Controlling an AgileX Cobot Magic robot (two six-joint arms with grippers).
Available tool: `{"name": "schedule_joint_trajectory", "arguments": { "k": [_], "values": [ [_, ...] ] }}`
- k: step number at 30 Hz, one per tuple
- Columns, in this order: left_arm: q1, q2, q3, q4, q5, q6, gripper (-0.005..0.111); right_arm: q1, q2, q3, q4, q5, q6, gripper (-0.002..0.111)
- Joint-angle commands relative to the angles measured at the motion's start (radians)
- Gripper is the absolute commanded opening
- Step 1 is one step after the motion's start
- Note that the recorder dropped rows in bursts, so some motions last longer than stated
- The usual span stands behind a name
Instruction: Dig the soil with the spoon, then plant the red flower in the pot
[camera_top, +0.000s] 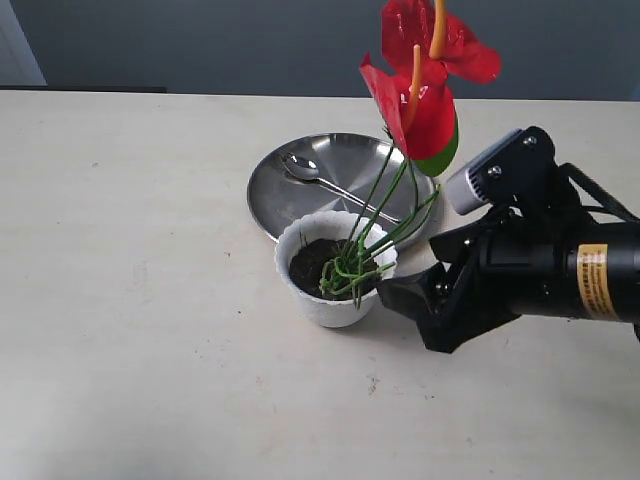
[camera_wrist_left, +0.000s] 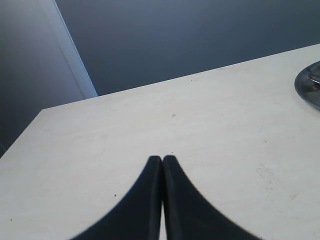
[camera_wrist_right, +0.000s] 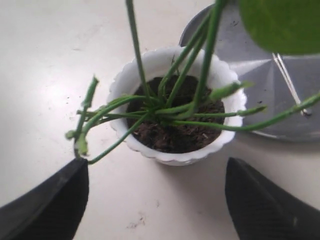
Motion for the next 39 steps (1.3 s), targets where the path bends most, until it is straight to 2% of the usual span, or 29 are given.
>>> {"name": "schedule_joint_trajectory", "arguments": {
  "k": [1,3,6,14,15,20,25,26,28,30,31,33,39],
  "values": [
    [0.001,-0.004,0.0,-0.005,-0.011,-0.003,0.0,-0.006,-0.048,0.044,-0.001,-0.078,0.057,0.071],
    [0.001,-0.004,0.0,-0.005,-0.011,-0.003,0.0,-0.006,-0.073,0.061,-0.001,-0.125,0.082,0.066],
    [0.001,-0.004,0.0,-0.005,-0.011,-0.003,0.0,-0.006,-0.121,0.074,-0.001,-0.216,0.12,0.052],
    [0.001,-0.004,0.0,-0.005,-0.011,-0.003,0.0,-0.006,-0.267,0.074,-0.001,-0.417,0.216,0.002],
    [0.001,-0.004,0.0,-0.005,-0.011,-0.003,0.0,-0.006,-0.278,0.074,-0.001,-0.441,0.216,0.0],
    [0.001,-0.004,0.0,-0.005,-0.011,-0.003,0.0,-0.006,-0.311,0.074,-0.001,-0.554,0.216,-0.001],
    [0.001,-0.004,0.0,-0.005,-0.011,-0.003,0.0,-0.006,-0.311,0.072,-0.001,-0.501,0.216,-0.001],
    [0.001,-0.004,0.0,-0.005,-0.011,-0.003,0.0,-0.004,-0.321,0.072,0.039,-0.458,0.221,-0.001],
    [0.001,-0.004,0.0,-0.005,-0.011,-0.003,0.0,-0.004,-0.362,0.072,0.276,-0.361,0.221,-0.001],
    [0.001,-0.004,0.0,-0.005,-0.011,-0.003,0.0,-0.004,-0.443,0.072,0.627,-0.226,0.221,-0.001],
    [0.001,-0.004,0.0,-0.005,-0.011,-0.003,0.0,-0.004,-0.5,0.072,0.724,-0.131,0.209,-0.001],
    [0.001,-0.004,0.0,-0.005,-0.011,-0.003,0.0,-0.004,-0.573,0.073,0.732,-0.022,0.21,-0.001],
    [0.001,-0.004,0.0,-0.005,-0.011,-0.003,0.0,-0.006,-0.747,0.093,0.639,0.099,0.21,-0.001]
  ]
}}
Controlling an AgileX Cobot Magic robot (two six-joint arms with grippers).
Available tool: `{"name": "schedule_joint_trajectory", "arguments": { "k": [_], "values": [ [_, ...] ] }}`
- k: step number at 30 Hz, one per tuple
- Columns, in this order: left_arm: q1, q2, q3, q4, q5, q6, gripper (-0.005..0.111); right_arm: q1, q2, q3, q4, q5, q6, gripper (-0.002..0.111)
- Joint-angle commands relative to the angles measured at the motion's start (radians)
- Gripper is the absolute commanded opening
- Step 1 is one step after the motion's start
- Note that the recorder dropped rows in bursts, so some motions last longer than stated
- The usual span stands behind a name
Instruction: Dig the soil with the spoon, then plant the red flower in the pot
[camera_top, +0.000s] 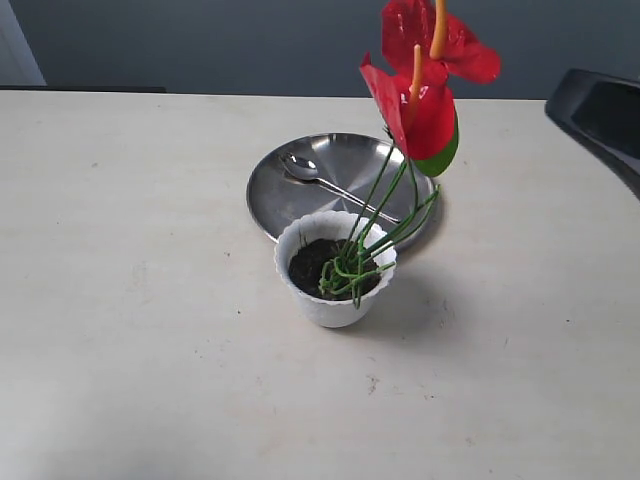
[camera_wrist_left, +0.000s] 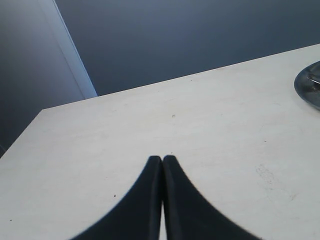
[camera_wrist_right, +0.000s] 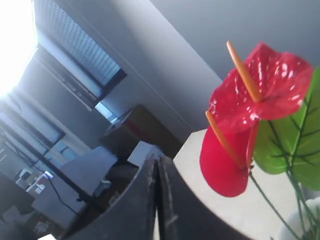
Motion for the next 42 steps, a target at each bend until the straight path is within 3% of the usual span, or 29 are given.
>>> {"name": "schedule_joint_trajectory", "arguments": {
  "k": [1,12,20,22,26,29,34,42],
  "values": [
    [0.001,-0.004,0.0,-0.005,-0.011,-0.003,0.0,-0.008,-0.117,0.015,-0.033,0.105,-0.009,-0.001],
    [0.001,-0.004,0.0,-0.005,-0.011,-0.003,0.0,-0.16,-0.544,0.103,-0.033,0.143,-0.003,-0.001],
    [0.001,-0.004,0.0,-0.005,-0.011,-0.003,0.0,-0.16,-0.557,0.134,0.059,0.153,-0.006,-0.001],
    [0.001,-0.004,0.0,-0.005,-0.011,-0.003,0.0,-0.16,-0.557,0.163,0.194,0.188,-0.131,-0.001],
    [0.001,-0.004,0.0,-0.005,-0.011,-0.003,0.0,-0.16,-0.557,0.208,0.731,0.291,-0.7,-0.001],
    [0.001,-0.004,0.0,-0.005,-0.011,-0.003,0.0,-0.16,-0.557,0.214,0.941,0.461,-1.07,-0.001],
    [0.001,-0.004,0.0,-0.005,-0.011,-0.003,0.0,-0.16,-0.557,0.251,0.997,0.602,-1.386,-0.001],
    [0.001,-0.004,0.0,-0.005,-0.011,-0.003,0.0,-0.164,-0.557,0.4,0.847,0.441,-1.412,-0.001]
  ]
}}
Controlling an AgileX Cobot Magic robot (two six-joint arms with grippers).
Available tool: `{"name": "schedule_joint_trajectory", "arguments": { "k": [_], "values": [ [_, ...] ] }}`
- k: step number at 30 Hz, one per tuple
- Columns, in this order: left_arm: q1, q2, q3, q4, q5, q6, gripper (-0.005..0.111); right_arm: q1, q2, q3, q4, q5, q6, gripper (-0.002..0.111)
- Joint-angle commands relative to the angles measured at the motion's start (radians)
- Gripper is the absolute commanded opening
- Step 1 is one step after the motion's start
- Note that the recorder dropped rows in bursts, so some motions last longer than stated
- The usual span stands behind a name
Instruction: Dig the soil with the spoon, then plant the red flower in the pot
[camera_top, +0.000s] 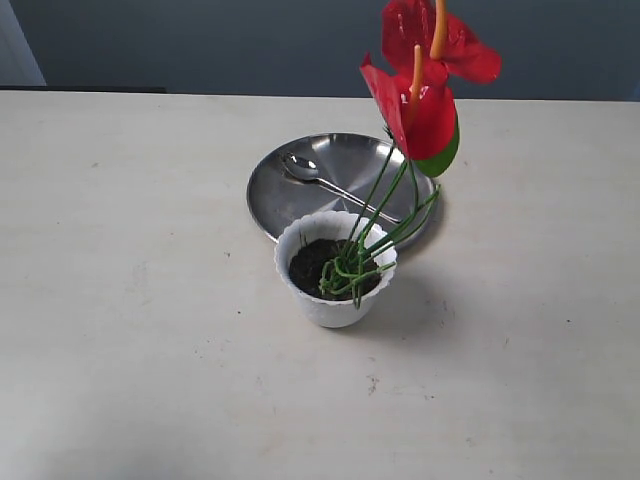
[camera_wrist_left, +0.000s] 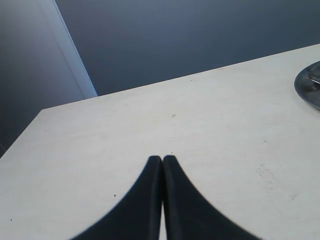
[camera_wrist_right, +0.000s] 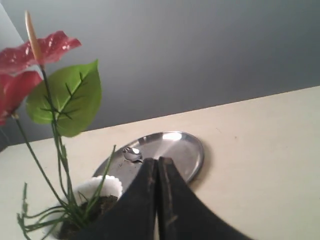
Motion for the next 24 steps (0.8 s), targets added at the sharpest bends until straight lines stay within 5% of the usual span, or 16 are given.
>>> {"name": "schedule_joint_trajectory", "arguments": {
  "k": [1,24],
  "values": [
    [0.001,-0.004,0.0,-0.005,-0.011,-0.003,0.0,-0.009,-0.006,0.075,-0.149,-0.152,-0.023,-0.001],
    [0.001,-0.004,0.0,-0.005,-0.011,-0.003,0.0,-0.009,-0.006,0.075,-0.185,-0.072,-0.023,-0.001]
  ]
}}
